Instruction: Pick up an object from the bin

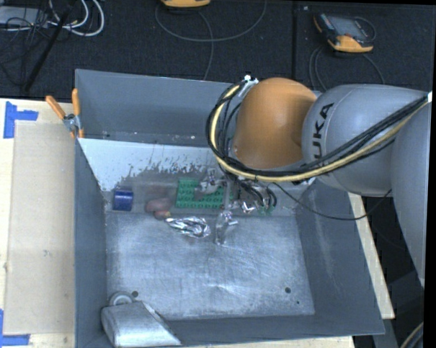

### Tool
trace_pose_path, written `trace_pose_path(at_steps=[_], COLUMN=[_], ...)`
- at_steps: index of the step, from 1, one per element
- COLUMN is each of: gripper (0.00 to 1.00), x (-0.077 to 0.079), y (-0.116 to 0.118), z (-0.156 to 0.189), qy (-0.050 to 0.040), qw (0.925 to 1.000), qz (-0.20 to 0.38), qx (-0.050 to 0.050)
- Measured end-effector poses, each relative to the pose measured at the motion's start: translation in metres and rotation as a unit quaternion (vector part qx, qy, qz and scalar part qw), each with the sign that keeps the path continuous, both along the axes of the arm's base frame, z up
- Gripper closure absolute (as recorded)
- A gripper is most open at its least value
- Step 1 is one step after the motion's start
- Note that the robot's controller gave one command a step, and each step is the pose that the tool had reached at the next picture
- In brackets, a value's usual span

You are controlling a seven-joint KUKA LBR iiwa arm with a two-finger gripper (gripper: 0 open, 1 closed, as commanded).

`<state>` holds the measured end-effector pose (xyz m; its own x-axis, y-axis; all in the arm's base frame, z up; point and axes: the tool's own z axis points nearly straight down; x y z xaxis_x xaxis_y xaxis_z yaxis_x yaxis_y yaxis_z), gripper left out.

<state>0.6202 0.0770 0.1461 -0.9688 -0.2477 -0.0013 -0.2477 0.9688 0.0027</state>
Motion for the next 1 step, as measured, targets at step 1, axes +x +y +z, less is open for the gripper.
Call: trace_pose_path(at_steps=[1], gripper=[0.0], x=[-0.0009], y=[0.0126], z=[-0.0737], qy=[-0.0019], qw=[0.9927], qz=[0.12], qx=[-0.001])
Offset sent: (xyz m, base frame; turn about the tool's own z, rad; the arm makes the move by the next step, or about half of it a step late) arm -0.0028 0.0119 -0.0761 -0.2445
